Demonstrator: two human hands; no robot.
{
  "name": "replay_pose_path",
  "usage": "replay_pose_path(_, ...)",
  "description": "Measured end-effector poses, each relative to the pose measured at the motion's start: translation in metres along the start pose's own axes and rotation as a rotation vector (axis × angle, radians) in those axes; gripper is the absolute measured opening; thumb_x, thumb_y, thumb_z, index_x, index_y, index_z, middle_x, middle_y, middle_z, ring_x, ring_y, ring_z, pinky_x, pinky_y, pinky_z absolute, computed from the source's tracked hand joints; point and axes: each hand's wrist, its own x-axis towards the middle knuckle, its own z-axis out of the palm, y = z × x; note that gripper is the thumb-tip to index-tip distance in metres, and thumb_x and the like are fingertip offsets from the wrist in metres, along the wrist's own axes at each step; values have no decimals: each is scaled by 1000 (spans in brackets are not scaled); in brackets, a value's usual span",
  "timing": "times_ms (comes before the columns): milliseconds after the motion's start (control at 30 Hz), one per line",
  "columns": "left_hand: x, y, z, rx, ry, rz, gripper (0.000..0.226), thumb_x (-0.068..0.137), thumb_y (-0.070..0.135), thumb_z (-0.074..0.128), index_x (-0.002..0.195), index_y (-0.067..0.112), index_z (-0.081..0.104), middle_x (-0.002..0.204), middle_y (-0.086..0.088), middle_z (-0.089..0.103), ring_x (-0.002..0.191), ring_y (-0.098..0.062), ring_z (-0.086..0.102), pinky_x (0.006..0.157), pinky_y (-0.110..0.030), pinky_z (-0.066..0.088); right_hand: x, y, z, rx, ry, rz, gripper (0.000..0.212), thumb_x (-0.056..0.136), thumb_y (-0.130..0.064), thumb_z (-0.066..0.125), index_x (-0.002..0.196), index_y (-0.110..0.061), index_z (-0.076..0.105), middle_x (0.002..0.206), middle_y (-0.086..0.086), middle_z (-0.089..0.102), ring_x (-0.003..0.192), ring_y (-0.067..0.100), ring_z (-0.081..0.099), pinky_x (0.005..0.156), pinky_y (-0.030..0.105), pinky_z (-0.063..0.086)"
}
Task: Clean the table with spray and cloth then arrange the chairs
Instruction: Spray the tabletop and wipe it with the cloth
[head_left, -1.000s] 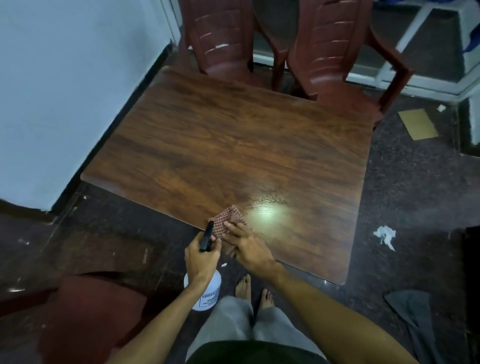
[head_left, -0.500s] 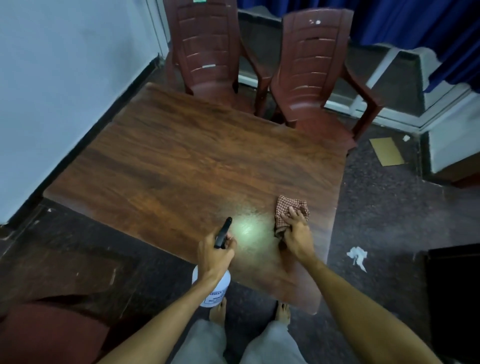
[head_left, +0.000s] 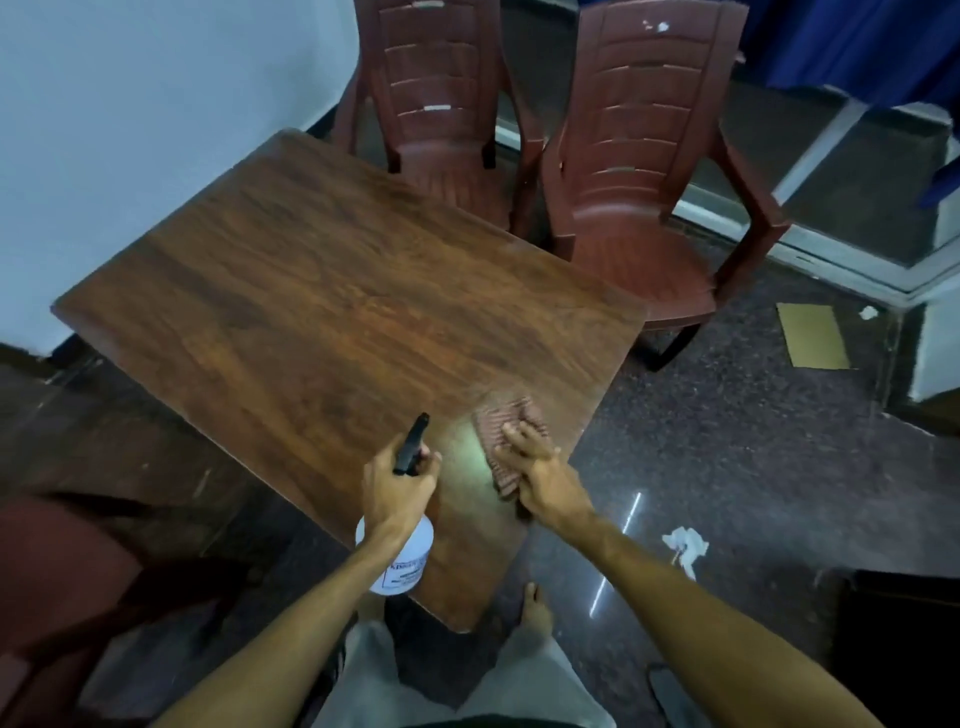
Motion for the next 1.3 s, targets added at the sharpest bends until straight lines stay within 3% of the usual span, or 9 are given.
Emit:
replay_pose_path(100,-30,8,18,-21,56,-59,18,85,12,77,72,19,66,64,1,67,59,-11,64,62,-27,50,5,48,-32,8,-10,1,55,82,-26,43,135,-31,56,157,-1,39,147,22,30,109,31,35)
replay_pose_path(233,-69,-3,25,-82,145,-136,17,85,9,77,74,17,67,66,3,67,61,-8,62,62,-26,50,17,61,-37,22,132,136,54,82,-3,56,133,-18,63,157,3,38,149,28,23,111,59,36)
replay_pose_path(367,-105,-19,18,-105,229,-210,13,85,11,77,78,18,68,68,1,68,65,-7,65,57,-21,47,-53,-15,28,75,13,-165,57,83,-23,39,136,-25,60,157,0,37,148,28,28,112,58,37)
replay_pose_path(467,-128,-42,9,-108,283,-220,13,86,9,75,80,17,66,65,-5,65,60,-16,62,50,-22,46,-80,-46,46,31,-114,-437,58,78,-13,54,133,-28,63,157,-4,38,146,28,32,107,48,45)
replay_pose_path(633,-178,-79,-5,-131,351,-227,15,88,12,74,79,13,62,65,-4,62,61,-14,59,56,-24,44,-66,-49,37,13,-64,-169,62,76,-4,53,136,-18,60,159,2,33,151,29,20,109,50,42)
replay_pose_path(800,-225,-97,-5,-167,403,-297,18,87,13,75,77,14,61,64,-5,62,61,-22,60,56,-25,43,-118,-94,72,-81,-255,-548,53,81,-11,66,133,-21,63,159,-2,34,150,26,23,109,45,38)
replay_pose_path(933,-250,-100,-4,-201,445,-318,19,86,12,74,74,15,60,63,-4,62,62,-22,62,60,-34,49,-85,-66,51,-48,-183,-276,62,79,1,57,137,-19,59,159,2,34,149,26,24,111,51,40)
replay_pose_path(1133,-254,-88,10,-226,451,-315,20,86,11,74,73,17,60,62,-3,62,58,-22,60,60,-46,53,-116,-57,48,-123,-290,-459,62,88,-7,59,145,-28,49,163,-11,23,152,18,15,112,44,37)
replay_pose_path(1300,-223,-54,35,-212,411,-267,19,86,13,74,73,19,60,62,-7,61,60,-30,59,60,-49,52,-38,-2,-16,1,-71,-66,59,82,3,55,137,-18,60,159,2,34,150,27,22,116,42,34)
